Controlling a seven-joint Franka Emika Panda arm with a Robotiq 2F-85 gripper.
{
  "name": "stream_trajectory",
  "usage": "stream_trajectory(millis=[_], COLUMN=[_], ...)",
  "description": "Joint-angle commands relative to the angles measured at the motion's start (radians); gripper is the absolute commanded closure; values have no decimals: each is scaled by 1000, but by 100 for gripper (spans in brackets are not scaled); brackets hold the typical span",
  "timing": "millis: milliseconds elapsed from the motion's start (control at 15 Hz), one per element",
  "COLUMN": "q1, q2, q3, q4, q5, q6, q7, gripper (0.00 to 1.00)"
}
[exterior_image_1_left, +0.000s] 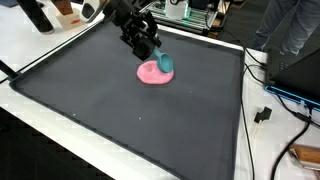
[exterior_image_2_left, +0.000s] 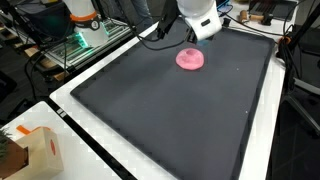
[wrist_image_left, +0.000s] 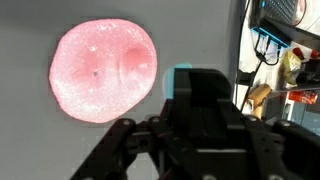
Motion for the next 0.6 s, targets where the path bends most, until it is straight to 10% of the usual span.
stream_trajectory(millis=[0, 533], q1=[-17, -20], q2=[-10, 10], q3=[-1, -13], q4=[-41, -63], q5=[64, 152], q6=[3, 7], q7=[-71, -138], gripper=[75, 75])
